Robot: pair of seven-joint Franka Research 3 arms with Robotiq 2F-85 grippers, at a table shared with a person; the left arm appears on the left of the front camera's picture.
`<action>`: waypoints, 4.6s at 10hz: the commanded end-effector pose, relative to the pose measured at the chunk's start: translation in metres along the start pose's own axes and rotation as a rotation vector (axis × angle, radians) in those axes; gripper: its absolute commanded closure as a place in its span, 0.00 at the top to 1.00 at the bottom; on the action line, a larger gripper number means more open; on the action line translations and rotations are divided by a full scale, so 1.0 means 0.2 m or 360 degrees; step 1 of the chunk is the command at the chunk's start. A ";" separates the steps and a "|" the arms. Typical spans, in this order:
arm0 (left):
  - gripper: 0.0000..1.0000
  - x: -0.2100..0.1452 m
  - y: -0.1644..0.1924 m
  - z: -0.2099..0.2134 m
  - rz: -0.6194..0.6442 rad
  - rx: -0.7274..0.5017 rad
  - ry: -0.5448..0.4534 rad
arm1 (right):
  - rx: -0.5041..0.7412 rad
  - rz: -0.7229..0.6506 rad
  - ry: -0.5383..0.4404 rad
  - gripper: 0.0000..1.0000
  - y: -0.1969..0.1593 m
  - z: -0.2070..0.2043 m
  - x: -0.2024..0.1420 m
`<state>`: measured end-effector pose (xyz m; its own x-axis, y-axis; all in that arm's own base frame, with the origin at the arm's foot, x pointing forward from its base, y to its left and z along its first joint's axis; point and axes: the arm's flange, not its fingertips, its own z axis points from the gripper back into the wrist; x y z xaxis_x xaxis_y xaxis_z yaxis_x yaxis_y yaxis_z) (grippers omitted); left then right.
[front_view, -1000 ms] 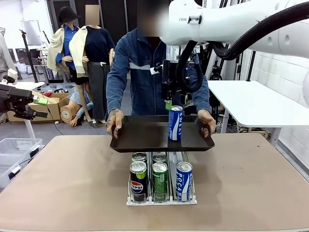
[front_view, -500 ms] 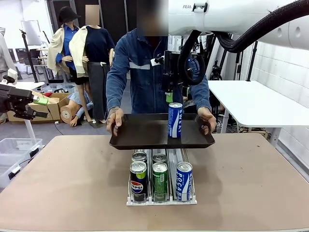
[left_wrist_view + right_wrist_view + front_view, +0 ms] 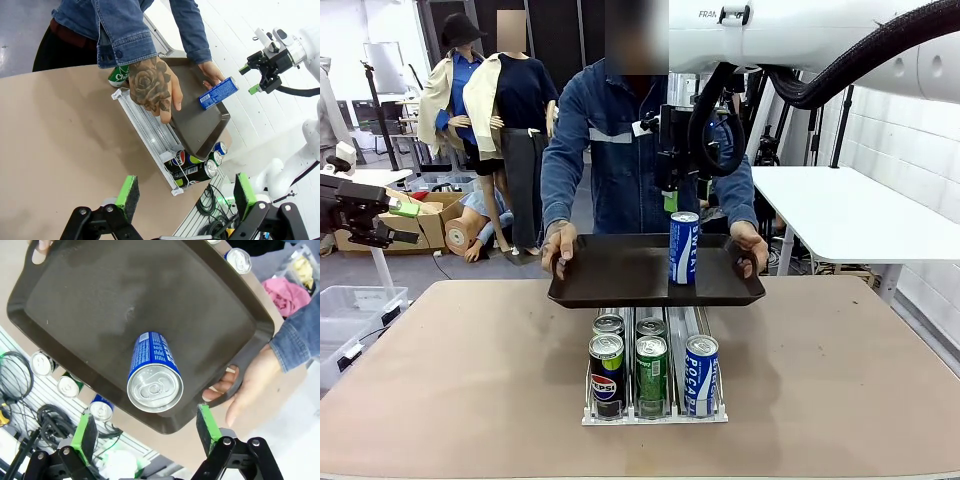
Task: Retrieve and hand over the desired beverage to the person.
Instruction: Pick up another can of the same type that the person held from the Automatic Can Dispenser.
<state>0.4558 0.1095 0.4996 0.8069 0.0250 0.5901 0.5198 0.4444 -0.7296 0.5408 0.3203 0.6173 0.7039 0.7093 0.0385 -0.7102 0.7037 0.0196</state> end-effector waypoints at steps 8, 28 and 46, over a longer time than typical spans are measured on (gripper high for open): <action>1.00 0.00 -0.01 0.01 0.0002 -0.0008 -0.0010 | 0.0127 -0.0076 -0.0067 1.00 -0.07 0.10 -0.08; 1.00 0.00 -0.01 0.01 0.0002 -0.0008 -0.0010 | 0.1405 -0.1012 -0.1002 1.00 -1.07 -0.40 -1.72; 1.00 0.00 -0.01 0.01 0.0002 -0.0008 -0.0010 | 0.1381 -0.0975 -0.1034 1.00 -1.12 -0.50 -1.81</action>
<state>0.4558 0.1097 0.4994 0.8072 0.0255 0.5898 0.5193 0.4445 -0.7299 0.4464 -0.0891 0.4999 0.9598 -0.0487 0.2763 -0.2207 0.4771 0.8507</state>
